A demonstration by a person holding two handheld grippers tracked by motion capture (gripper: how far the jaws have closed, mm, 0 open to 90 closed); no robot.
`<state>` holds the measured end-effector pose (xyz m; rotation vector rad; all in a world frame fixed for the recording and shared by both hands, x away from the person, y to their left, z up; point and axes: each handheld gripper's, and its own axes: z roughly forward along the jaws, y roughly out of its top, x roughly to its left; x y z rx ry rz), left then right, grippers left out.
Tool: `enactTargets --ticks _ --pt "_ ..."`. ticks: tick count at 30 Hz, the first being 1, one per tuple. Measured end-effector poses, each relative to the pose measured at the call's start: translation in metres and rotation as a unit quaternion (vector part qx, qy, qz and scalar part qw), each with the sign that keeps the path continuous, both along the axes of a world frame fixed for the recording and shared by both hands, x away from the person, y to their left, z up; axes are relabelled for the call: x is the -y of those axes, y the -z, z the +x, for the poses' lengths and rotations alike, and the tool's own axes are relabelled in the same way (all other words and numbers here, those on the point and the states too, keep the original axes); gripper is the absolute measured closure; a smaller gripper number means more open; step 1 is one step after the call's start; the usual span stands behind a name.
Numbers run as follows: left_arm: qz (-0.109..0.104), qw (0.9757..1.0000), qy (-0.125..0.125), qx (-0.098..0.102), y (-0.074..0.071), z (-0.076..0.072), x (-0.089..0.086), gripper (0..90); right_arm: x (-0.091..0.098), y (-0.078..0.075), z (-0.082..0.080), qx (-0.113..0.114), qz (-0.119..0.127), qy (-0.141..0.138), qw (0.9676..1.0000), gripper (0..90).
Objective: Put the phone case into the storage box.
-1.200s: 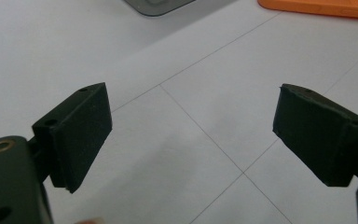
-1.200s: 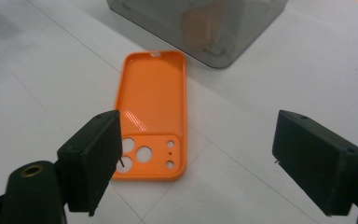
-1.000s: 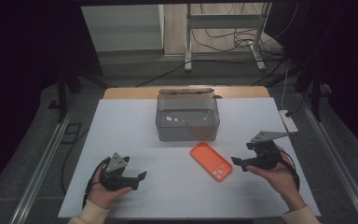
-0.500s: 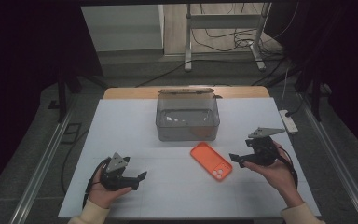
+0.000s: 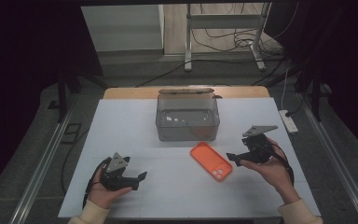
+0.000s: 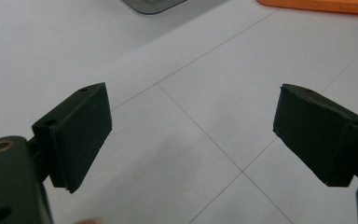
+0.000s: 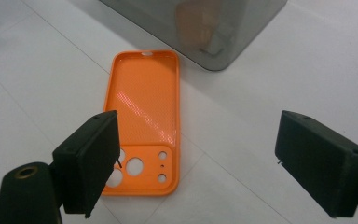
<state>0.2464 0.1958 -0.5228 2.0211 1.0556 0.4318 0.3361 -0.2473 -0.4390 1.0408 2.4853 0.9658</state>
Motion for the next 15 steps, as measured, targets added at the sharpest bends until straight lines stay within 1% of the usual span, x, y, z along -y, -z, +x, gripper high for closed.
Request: enactTargets --ticks 9,15 --pt "0.001 1.0 0.003 0.001 0.0 0.0 0.0 11.4 -0.009 -0.001 0.005 -0.005 -0.005 -0.01 0.9999 14.7" --pt "0.0 1.0 0.004 0.001 0.0 0.0 0.0 11.4 -0.017 -0.001 0.01 -0.012 -0.013 -0.015 0.9997 14.8"
